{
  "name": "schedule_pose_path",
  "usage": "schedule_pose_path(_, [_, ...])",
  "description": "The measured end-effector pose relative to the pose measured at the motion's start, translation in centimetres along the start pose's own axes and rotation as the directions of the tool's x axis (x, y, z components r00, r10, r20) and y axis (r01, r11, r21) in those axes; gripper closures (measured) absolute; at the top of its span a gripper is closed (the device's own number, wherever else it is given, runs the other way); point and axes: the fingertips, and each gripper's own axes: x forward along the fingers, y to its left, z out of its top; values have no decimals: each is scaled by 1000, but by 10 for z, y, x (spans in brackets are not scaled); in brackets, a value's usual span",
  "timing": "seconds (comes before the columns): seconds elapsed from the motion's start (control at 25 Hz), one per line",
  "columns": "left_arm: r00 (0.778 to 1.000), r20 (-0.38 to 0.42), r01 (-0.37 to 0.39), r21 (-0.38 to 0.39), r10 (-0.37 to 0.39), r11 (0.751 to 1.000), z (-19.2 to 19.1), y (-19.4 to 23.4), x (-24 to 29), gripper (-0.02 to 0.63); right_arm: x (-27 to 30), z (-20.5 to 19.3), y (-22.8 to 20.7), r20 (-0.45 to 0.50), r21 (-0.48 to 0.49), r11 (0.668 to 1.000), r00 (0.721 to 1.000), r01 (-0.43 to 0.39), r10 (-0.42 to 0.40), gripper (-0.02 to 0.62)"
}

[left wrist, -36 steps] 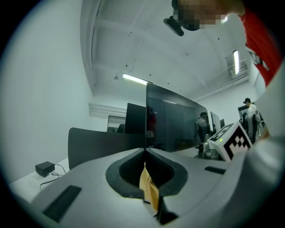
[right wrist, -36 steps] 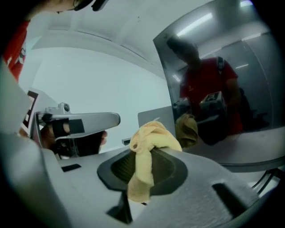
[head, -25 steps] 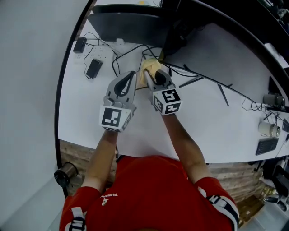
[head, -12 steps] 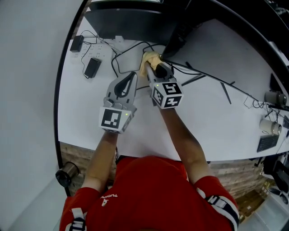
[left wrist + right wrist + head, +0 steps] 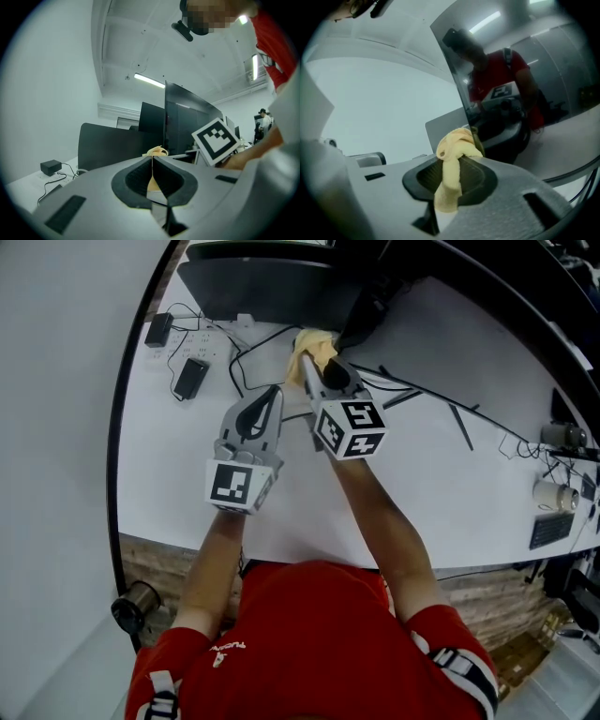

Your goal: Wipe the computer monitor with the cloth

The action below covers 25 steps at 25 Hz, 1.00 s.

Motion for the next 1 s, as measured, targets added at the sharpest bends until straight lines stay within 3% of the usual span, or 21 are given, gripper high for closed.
schedule_pose_path(1.0, [990,123,73,25,-76,997,50,-38,-9,597,-46,138,40,144,-21,1000,989,-18,20,525])
